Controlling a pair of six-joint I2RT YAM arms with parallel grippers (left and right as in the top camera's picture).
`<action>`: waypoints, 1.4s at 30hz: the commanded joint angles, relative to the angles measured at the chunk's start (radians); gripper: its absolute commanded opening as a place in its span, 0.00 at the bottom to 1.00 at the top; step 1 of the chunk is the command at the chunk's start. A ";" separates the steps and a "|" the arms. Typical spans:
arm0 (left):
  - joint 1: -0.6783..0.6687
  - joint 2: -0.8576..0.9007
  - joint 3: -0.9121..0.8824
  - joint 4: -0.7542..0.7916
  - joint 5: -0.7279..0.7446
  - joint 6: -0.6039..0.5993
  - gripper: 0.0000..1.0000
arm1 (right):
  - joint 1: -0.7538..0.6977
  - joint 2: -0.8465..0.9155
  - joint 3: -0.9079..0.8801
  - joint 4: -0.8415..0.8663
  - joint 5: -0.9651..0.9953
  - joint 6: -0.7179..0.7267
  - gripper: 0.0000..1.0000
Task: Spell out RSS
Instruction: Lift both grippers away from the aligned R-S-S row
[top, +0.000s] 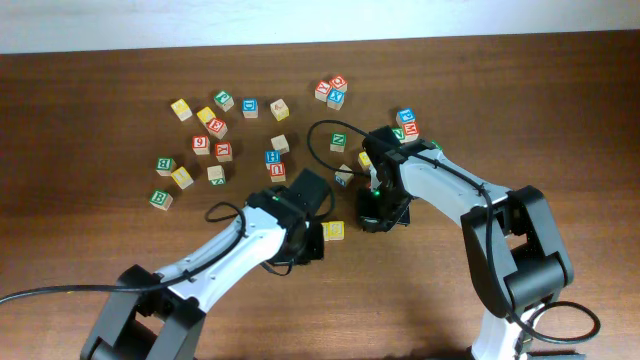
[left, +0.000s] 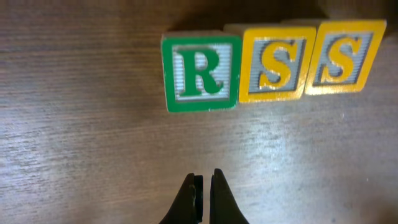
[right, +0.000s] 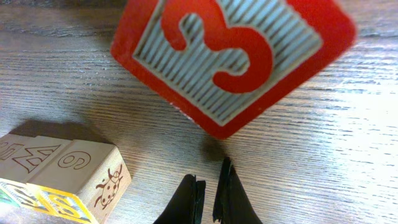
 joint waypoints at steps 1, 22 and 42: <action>-0.004 -0.001 -0.011 0.018 -0.067 -0.037 0.00 | 0.005 0.022 0.008 0.007 0.029 -0.007 0.04; -0.006 0.114 -0.011 0.100 -0.014 -0.035 0.00 | 0.005 0.022 0.008 0.007 0.028 -0.007 0.04; -0.005 0.114 -0.011 0.111 -0.066 -0.028 0.00 | 0.005 0.022 0.008 0.000 0.028 -0.007 0.04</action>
